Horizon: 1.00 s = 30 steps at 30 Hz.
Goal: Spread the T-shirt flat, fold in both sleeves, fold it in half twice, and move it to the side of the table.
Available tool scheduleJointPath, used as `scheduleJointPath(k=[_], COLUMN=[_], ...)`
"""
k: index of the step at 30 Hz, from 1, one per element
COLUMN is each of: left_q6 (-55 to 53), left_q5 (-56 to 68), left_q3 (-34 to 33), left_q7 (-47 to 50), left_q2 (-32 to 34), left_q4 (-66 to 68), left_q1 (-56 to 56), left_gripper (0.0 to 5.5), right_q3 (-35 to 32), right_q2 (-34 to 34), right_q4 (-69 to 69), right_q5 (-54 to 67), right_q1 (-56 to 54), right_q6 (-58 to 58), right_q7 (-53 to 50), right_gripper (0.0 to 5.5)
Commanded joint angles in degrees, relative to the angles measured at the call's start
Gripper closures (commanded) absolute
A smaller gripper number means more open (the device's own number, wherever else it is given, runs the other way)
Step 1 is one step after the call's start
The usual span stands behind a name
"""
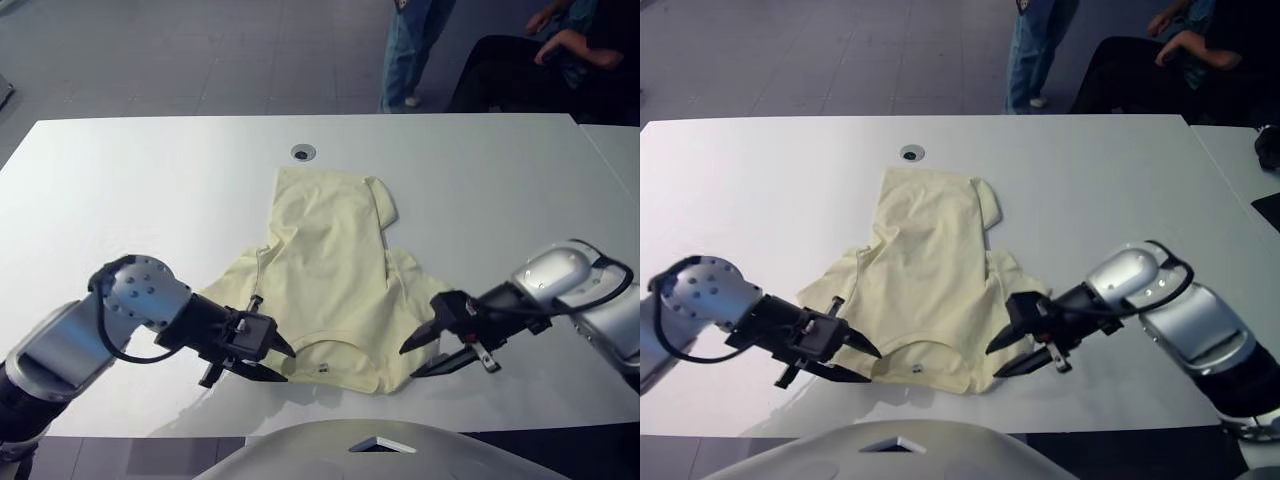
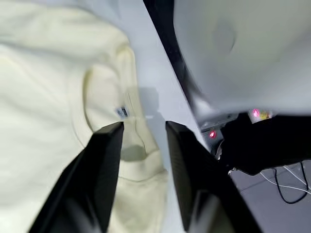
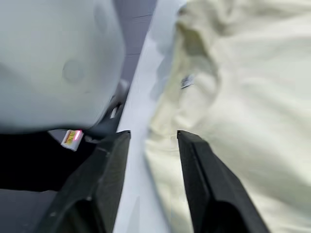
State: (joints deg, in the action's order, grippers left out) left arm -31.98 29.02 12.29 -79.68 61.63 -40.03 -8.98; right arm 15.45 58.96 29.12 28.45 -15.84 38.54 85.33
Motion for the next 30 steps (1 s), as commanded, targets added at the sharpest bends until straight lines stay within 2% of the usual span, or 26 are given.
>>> scheduleJointPath(k=[1,4,7,12,19,24,30], left_q6=[-3.4,-3.5,0.3,9.0,16.1,19.4,19.0], left_q5=[6.2,3.3,-9.6,-24.5,-33.6,-38.1,-39.5], left_q3=[-5.0,-5.7,-1.3,7.3,13.7,14.9,15.9], left_q7=[0.5,8.6,21.3,27.1,27.0,26.9,22.6], left_q2=[-1.6,-8.0,-14.5,-17.7,-20.0,-21.2,-19.4], left_q4=[4.7,14.1,26.8,36.2,43.2,46.6,42.3], left_q1=[-8.8,-18.2,-26.8,-26.6,-23.8,-23.0,-18.1], left_gripper=[3.02,2.56,1.99,1.14,0.1,0.1,0.1], right_q3=[-1.3,-1.1,-0.4,1.7,2.7,2.8,4.4], right_q2=[-6.2,-14.4,-18.5,-25.2,-31.5,-33.0,-33.1], right_q4=[-11.9,-27.8,-41.1,-61.5,-76.6,-81.2,-84.5], right_q5=[-4.7,-14.6,-22.9,-31.9,-36.5,-38.9,-42.5], right_q1=[-11.5,-21.0,-25.9,-31.0,-33.9,-34.0,-32.9], right_q6=[-1.5,-6.1,-14.2,-26.7,-35.8,-39.1,-41.8], right_q7=[-7.6,-22.8,-32.9,-42.9,-44.8,-44.8,-44.1], right_gripper=[3.01,2.56,2.01,1.2,0.14,0.11,0.11])
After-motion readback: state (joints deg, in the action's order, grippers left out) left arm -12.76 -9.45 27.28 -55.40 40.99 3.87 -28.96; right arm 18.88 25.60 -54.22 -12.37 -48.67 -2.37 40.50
